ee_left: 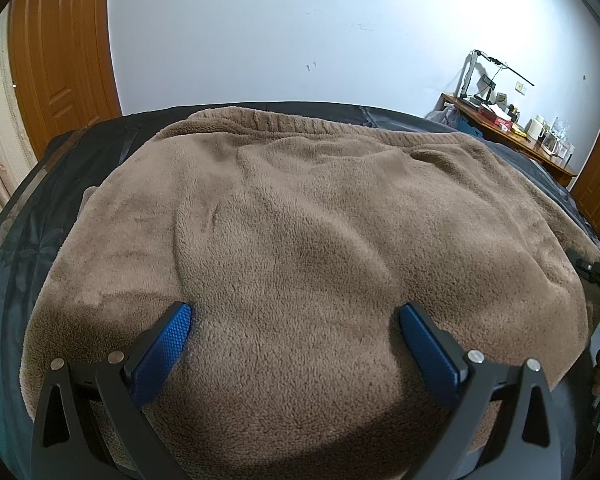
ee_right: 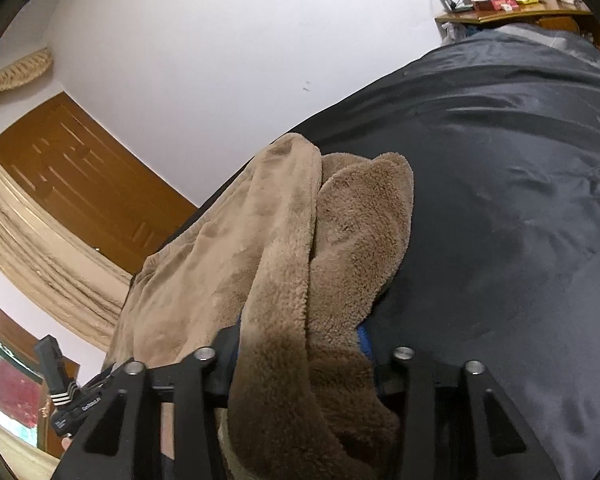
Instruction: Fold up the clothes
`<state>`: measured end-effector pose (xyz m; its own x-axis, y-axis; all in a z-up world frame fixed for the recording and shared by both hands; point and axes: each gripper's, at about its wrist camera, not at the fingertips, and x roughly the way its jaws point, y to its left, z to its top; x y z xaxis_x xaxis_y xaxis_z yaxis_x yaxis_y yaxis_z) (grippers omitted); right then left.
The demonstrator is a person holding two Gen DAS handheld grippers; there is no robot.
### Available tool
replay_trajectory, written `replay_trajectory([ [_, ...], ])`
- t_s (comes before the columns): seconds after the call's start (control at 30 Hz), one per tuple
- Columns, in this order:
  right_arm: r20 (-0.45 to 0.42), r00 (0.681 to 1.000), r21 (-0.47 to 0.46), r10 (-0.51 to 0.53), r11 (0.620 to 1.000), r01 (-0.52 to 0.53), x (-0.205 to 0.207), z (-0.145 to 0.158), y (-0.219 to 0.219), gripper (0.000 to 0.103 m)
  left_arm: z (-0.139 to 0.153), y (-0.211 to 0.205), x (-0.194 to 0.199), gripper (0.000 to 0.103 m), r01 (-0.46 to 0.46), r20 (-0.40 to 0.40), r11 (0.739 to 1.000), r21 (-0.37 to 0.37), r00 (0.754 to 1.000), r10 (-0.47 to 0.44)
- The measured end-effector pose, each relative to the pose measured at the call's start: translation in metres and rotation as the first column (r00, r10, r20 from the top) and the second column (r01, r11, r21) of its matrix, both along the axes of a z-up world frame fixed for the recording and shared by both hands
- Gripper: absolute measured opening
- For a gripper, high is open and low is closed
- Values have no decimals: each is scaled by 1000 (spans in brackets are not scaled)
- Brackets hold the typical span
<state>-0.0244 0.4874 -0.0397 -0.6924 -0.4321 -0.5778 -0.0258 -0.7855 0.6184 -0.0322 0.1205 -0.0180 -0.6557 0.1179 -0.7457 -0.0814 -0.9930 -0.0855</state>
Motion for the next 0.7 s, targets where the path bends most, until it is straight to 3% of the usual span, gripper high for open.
replay_trajectory([
  [0.13, -1, 1000, -151, -9, 989, 9, 4, -6, 12, 38, 7, -11, 1, 103, -20, -13, 999, 31, 1000, 20],
  [0.37, -37, 999, -374, -6, 928, -9, 2, -5, 15, 38, 23, -35, 2, 103, -67, -36, 993, 95, 997, 71],
  [0.53, -64, 998, -479, -5, 877, -26, -6, 3, 5, 38, 15, -57, -4, 103, -122, 43, 973, 194, 992, 115],
  [0.7, -94, 996, -564, -6, 824, -48, -15, 14, -7, 38, 28, -72, -4, 103, -125, 78, 950, 285, 991, 107],
])
